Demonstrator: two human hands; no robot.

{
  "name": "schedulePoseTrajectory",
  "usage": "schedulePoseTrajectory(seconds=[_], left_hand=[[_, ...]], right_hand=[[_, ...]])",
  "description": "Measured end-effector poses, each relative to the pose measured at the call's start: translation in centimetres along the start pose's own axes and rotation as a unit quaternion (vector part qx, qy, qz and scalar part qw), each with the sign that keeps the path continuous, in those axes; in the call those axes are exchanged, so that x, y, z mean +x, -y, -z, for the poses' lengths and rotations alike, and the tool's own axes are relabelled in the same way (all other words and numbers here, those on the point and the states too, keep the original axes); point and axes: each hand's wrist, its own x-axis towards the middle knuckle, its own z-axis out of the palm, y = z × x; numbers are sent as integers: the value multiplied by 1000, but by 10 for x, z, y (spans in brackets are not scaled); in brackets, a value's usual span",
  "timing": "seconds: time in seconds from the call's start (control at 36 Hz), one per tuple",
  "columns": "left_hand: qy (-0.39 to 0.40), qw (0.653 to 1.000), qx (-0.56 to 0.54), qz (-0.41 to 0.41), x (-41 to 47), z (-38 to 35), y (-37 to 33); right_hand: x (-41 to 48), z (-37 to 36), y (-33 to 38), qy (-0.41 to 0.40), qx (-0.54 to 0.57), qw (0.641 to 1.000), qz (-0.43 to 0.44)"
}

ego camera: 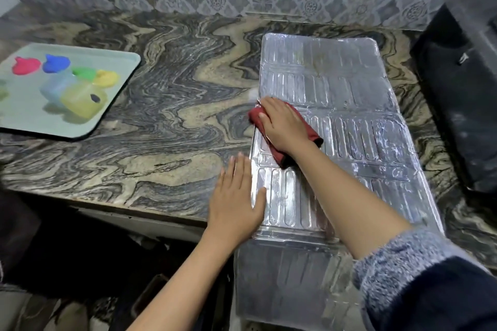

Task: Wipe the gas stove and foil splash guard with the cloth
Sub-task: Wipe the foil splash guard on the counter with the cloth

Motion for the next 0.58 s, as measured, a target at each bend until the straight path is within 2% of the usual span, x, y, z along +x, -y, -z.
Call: schedulePoseTrajectory(seconds=[0.31, 0.42, 0.47, 0.58], left_hand=[[39, 999, 37, 9, 14, 26, -12], [-41, 998, -25, 46, 58, 42, -16], [-75, 995, -61, 30, 87, 42, -13], [-69, 995, -62, -23, 135, 36, -10]], right_hand=[[-22, 41, -80, -64, -21, 992, -111], [-21, 38, -76, -66, -22, 990, -125], [-17, 35, -71, -73, -19, 987, -142], [-10, 24, -58, -80, -30, 982, -169]])
